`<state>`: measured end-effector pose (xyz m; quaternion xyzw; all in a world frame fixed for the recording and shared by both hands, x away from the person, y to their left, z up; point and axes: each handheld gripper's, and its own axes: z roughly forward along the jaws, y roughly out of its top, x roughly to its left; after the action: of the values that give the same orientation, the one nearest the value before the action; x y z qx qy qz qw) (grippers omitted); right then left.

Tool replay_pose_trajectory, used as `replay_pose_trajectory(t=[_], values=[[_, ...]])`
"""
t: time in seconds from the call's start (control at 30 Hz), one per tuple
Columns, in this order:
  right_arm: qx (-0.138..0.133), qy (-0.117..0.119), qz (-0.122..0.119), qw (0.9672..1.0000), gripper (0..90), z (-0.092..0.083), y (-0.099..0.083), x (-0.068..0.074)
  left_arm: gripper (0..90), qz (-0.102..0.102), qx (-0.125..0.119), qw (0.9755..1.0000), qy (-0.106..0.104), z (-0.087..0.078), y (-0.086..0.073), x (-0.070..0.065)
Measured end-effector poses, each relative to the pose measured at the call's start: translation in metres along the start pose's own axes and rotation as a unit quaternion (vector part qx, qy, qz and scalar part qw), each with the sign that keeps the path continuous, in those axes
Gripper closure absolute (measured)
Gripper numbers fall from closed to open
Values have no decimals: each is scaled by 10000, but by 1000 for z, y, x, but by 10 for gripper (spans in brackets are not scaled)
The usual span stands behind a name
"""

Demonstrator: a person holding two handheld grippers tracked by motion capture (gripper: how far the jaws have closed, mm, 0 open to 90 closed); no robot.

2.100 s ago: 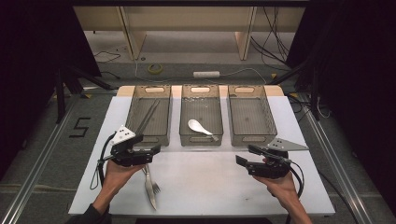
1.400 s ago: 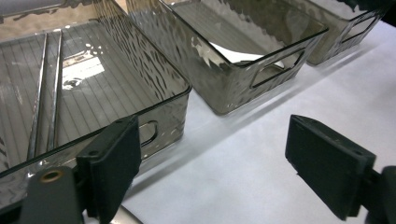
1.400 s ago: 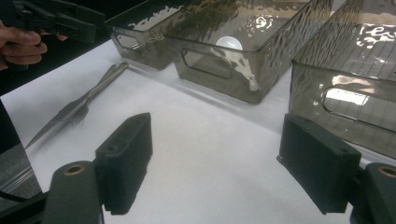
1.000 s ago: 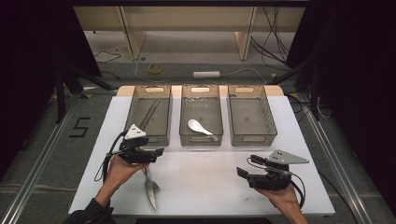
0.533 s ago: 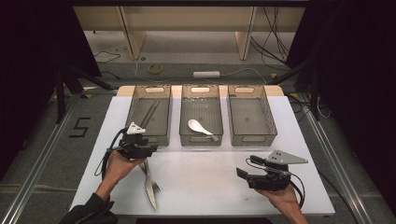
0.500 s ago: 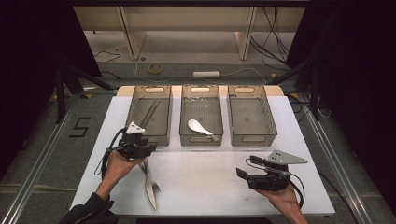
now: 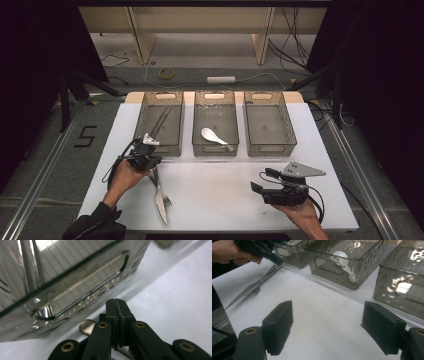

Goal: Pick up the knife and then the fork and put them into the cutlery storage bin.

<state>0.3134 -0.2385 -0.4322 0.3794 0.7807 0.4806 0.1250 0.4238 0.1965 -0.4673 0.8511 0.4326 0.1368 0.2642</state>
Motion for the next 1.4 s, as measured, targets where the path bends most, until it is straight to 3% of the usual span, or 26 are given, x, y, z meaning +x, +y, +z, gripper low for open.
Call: replay_pose_trajectory(t=[0.13, 0.5, 0.7, 1.07, 1.4], values=[[28, 10, -36, 10000, 257, 0, 0, 1, 889, 79, 162, 9998, 23, 2, -1, -1], [45, 54, -58, 10000, 258, 1, 0, 2, 890, -13, 351, 9994, -49, 3, -3, 1], [58, 50, -56, 10000, 260, 0, 0, 2, 891, -20, 575, 9983, -60, 3, -5, 3], [68, 34, -78, 9999, 260, -1, 0, 2, 891, -331, 787, 9961, -220, -7, -16, 14], [106, 24, -117, 9999, 260, -1, 0, 3, 891, -426, 1086, 9932, -31, -22, -32, 11]])
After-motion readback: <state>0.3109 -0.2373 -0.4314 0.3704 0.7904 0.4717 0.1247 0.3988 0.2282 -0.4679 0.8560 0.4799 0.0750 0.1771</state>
